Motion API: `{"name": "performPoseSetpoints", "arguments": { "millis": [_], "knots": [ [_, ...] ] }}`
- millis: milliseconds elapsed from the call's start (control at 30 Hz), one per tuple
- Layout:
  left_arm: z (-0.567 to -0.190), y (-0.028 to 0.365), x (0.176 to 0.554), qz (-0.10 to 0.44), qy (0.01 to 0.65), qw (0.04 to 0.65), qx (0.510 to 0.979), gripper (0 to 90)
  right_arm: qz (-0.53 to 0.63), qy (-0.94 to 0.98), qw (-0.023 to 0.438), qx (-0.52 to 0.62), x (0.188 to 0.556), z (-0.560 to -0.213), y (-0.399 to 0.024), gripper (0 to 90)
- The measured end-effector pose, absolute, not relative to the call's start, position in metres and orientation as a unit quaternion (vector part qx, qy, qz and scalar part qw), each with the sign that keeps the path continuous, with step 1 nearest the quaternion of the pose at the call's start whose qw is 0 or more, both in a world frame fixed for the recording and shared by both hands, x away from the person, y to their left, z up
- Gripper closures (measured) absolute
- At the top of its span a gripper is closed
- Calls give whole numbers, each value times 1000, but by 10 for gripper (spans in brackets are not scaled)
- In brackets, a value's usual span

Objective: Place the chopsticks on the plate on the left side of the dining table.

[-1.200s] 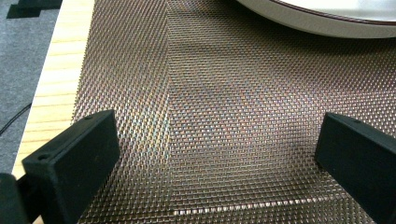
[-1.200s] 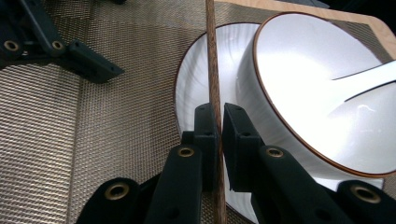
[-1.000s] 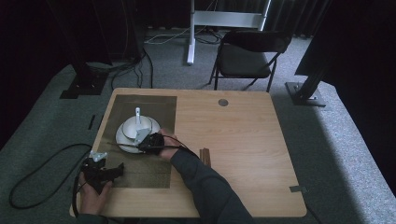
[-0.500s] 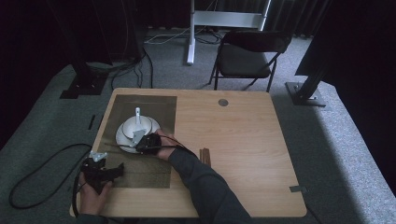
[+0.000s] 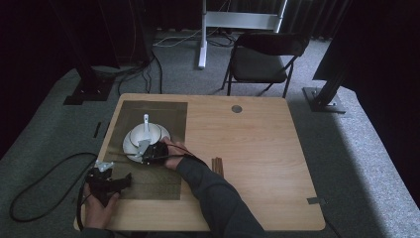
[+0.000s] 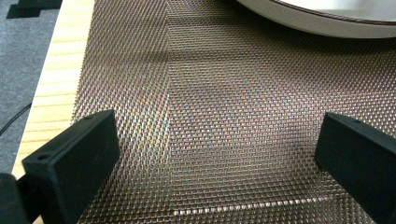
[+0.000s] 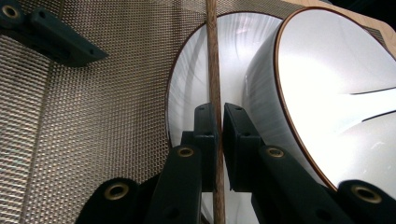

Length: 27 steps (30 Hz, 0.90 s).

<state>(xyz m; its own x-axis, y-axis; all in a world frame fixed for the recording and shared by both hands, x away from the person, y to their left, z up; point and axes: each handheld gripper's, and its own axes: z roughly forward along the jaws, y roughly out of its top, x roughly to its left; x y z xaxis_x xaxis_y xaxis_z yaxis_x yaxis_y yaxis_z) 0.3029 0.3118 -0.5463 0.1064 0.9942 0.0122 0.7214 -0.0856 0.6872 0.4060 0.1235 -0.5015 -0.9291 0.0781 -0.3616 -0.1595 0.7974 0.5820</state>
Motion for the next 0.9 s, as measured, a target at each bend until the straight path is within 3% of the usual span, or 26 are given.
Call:
{"name": "performPoseSetpoints", "arguments": {
  "millis": [600,900],
  "knots": [
    [-546,312,303,252,619,271,693,2,322,925,200,-13,405,-501,118,774],
    [-546,312,303,252,619,271,693,2,314,928,202,-12,405,-504,116,833]
  ]
}}
